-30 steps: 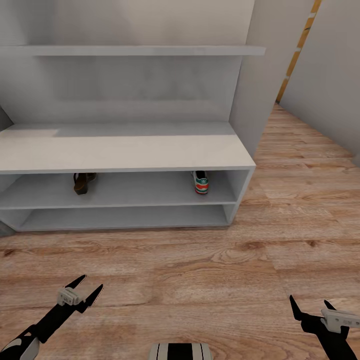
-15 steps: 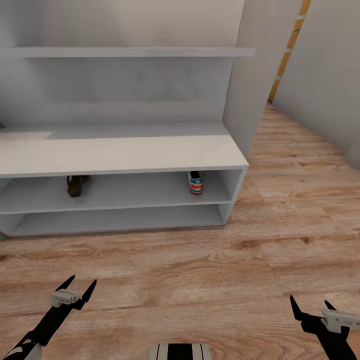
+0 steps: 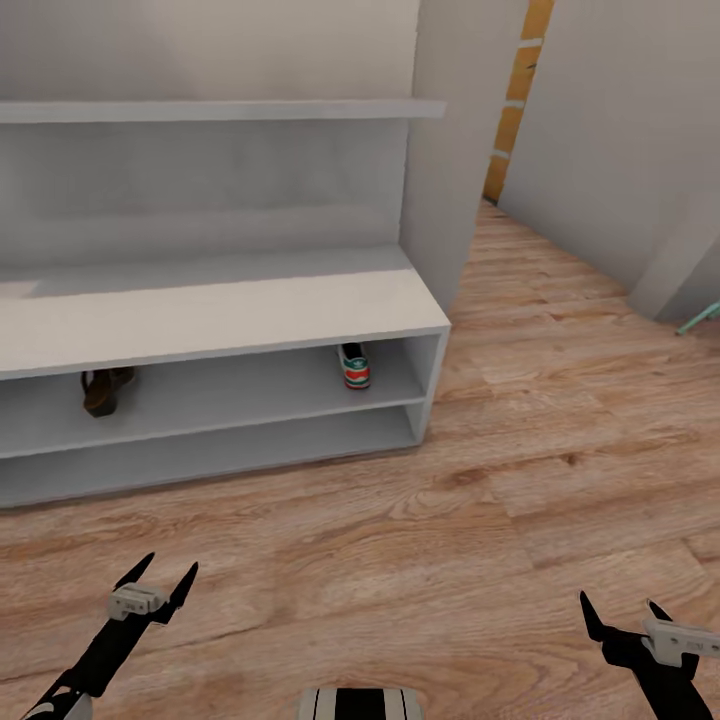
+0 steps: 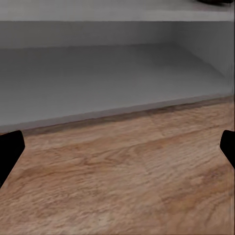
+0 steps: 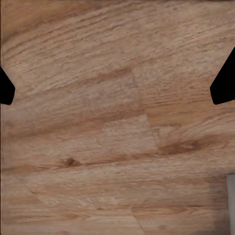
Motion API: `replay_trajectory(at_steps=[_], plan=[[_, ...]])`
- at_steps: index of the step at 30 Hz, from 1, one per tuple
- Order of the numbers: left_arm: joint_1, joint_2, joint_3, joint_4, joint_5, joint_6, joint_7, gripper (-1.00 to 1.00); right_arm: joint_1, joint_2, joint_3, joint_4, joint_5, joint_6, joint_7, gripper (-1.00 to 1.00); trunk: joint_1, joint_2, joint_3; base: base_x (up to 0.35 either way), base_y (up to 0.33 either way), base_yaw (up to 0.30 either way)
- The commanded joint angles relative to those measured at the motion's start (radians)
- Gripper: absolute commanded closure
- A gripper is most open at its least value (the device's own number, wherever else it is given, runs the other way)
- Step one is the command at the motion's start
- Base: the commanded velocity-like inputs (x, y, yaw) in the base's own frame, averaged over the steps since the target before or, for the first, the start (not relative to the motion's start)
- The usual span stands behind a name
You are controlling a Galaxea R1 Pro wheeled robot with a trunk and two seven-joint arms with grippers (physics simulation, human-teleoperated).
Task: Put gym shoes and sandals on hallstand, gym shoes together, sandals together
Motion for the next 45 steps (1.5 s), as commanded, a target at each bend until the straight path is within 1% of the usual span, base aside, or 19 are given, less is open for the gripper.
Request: replay_trajectory(at_steps=[1,3,5,6,7,8,10,11,15,27,45], plan=[[0.000,0.000,0.000,0.000,0.000,0.000,0.000,-1.00,0.000,0.000,0.000,0.000,0.000,0.000,0.000,-1.00,0.000,0.000,0.001,0.000,0.000,-0.264],[0.000,-0.003,-0.006,0.000,0.001,-0.002,0.001,-1.00,0.000,0.000,0.000,0.000,0.000,0.000,0.000,-1.00,0.000,0.000,0.002,0.000,0.000,-0.266],[0.001,-0.008,-0.024,0.000,0.001,-0.004,0.003,-1.00,0.000,0.001,-0.001,0.000,0.000,0.000,0.000,-1.00,0.000,0.000,0.003,0.000,0.000,-0.269],[0.001,-0.008,-0.024,0.000,0.001,-0.004,0.003,-1.00,0.000,0.001,-0.001,0.000,0.000,0.000,0.000,-1.00,0.000,0.000,0.003,0.000,0.000,-0.270],[0.001,-0.009,-0.035,0.000,0.001,-0.005,0.004,-1.00,0.000,0.001,-0.001,0.000,0.000,0.000,0.000,-1.00,0.000,0.000,0.004,0.000,0.000,-0.271],[0.001,-0.009,-0.035,0.000,0.001,-0.005,0.004,-1.00,0.000,0.001,-0.001,0.000,0.000,0.000,0.000,-1.00,0.000,0.000,0.005,0.000,0.000,-0.271],[0.002,-0.012,-0.056,0.000,0.001,-0.006,0.006,-1.00,0.000,0.001,-0.002,0.000,-0.001,0.000,-0.001,-1.00,0.000,0.000,0.006,0.000,0.000,-0.272],[0.002,-0.012,-0.056,0.000,0.001,-0.006,0.006,-1.00,0.000,0.001,-0.002,0.000,-0.001,0.000,-0.001,-1.00,0.000,0.000,0.006,0.000,0.000,-0.272],[0.002,-0.014,-0.075,-0.001,0.002,-0.006,0.009,-1.00,0.000,0.000,-0.002,0.000,-0.001,0.000,-0.006,-1.00,0.000,0.000,0.008,0.000,0.000,-0.273],[0.002,-0.016,-0.092,-0.001,0.003,-0.007,0.015,-1.00,-0.001,0.000,-0.003,0.000,-0.001,0.000,-0.026,-1.00,0.000,0.000,0.015,0.000,0.000,-0.274],[0.002,-0.032,-0.097,-0.001,0.003,-0.007,0.019,-1.00,-0.002,0.001,-0.001,0.000,-0.001,0.000,-0.033,-1.00,0.000,0.000,0.025,0.000,0.000,-0.275]])
